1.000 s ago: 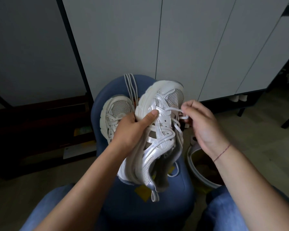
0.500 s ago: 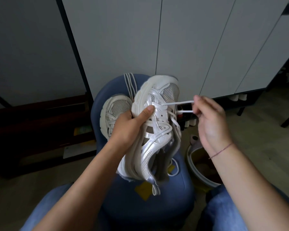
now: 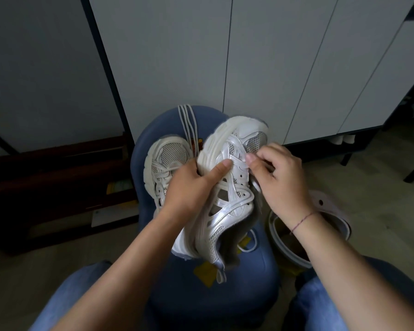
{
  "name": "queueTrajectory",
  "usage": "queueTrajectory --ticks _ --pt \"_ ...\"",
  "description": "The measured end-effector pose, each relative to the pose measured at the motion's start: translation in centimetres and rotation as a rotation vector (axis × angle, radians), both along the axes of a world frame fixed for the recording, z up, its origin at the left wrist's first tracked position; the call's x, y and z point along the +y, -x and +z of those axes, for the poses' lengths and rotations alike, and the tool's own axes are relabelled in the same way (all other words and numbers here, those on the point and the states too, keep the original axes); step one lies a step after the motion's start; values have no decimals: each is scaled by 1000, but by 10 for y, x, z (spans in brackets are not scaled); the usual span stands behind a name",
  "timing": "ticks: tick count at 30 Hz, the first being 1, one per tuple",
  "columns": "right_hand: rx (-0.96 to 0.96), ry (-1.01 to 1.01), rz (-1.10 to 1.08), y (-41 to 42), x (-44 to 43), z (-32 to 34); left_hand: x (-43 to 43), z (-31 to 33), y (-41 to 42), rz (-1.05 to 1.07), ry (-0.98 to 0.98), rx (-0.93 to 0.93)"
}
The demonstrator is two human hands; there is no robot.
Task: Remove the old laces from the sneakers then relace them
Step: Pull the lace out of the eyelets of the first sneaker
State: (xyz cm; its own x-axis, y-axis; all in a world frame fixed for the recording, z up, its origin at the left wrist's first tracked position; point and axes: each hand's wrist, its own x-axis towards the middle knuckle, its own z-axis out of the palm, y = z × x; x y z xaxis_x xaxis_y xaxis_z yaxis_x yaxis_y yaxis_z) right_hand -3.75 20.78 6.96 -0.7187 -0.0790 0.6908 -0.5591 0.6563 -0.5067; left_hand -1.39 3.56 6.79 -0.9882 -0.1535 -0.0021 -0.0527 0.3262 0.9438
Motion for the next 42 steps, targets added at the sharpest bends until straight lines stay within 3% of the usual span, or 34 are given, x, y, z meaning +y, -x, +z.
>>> queueTrajectory --ticks 5,7,10,17,20,25,27,32,38,42 --pt "-195 552 82 3 16 6 -13 7 4 30 -170 22" --pt "-259 527 83 4 19 3 -15 5 5 33 -141 27" --pt "-297 303 51 4 16 0 -12 2 4 43 -112 15" --pt "10 -26 14 -3 -7 1 -4 0 1 17 2 49" --pt "23 83 64 -2 -6 0 -5 1 1 11 -60 42" --pt "-166 566 48 1 17 8 -16 7 4 19 -174 19" --pt "-202 631 15 2 27 7 -19 7 5 38 -165 29" --pt "-312 282 -47 7 23 -2 -9 2 2 38 -143 13" --pt "7 -4 -22 -1 -2 0 1 -4 0 15 -18 17" --pt "40 81 36 -1 -2 1 -1 -3 0 -5 -64 13"
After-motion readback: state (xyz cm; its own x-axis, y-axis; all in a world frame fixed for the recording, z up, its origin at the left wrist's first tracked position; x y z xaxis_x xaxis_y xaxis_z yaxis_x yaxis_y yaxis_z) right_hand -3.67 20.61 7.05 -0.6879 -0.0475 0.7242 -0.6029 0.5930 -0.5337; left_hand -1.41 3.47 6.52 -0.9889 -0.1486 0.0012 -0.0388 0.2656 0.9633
